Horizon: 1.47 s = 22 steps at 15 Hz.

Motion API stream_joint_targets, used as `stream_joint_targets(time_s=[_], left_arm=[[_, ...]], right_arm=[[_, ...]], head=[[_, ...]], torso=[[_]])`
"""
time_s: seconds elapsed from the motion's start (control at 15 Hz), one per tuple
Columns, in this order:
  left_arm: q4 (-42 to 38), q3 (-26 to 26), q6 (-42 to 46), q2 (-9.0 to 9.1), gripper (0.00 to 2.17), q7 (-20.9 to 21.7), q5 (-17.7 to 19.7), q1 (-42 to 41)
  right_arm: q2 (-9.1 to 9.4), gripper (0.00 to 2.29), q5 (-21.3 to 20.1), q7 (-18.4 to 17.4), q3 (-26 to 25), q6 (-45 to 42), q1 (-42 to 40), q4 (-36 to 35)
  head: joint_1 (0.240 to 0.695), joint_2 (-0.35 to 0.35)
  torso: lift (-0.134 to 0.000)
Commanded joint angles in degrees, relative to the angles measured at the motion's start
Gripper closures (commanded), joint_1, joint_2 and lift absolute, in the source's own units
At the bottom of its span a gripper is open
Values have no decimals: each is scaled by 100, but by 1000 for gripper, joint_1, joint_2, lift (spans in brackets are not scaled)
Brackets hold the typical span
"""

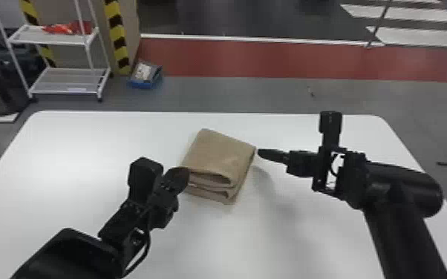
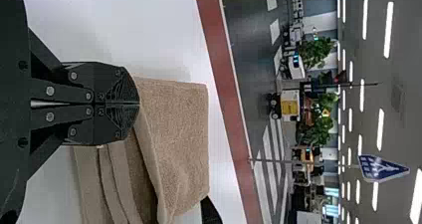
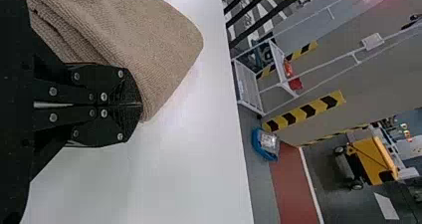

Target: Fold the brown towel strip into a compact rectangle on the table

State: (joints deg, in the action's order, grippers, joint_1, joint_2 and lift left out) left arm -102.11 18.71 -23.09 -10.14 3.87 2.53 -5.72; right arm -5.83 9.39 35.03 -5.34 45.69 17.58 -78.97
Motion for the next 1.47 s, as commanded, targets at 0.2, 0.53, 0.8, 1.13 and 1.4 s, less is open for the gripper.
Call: stream_joint_targets(time_s=[0.2, 0.53, 0.8, 1.13, 1.4], left_arm=[[-564, -113, -483, -5, 1882, 0, 2, -158], [728, 10, 607, 56, 1882, 18, 63, 519], [1405, -184, 818, 30, 1882, -9, 81, 721], [1493, -254, 818, 48, 1882, -44, 72, 686], [1141, -113, 467, 83, 1882, 18, 81, 369]], right_arm=[[-155, 1993, 212, 1050, -1048, 50, -369, -637], [-577, 1997, 1100, 1841, -2305, 68, -1749, -2061], [-604, 1997, 1583, 2473, -3210, -3, -2224, -2246], [-727, 1997, 1891, 2649, -3605, -55, -2452, -2193], [-674, 1997, 1873, 2649, -3430, -143, -2355, -2070]], head=[[695, -104], [695, -185], [695, -260], [695, -285], [695, -303]], torso=[[-117], [-117], [-117], [-117], [-117]])
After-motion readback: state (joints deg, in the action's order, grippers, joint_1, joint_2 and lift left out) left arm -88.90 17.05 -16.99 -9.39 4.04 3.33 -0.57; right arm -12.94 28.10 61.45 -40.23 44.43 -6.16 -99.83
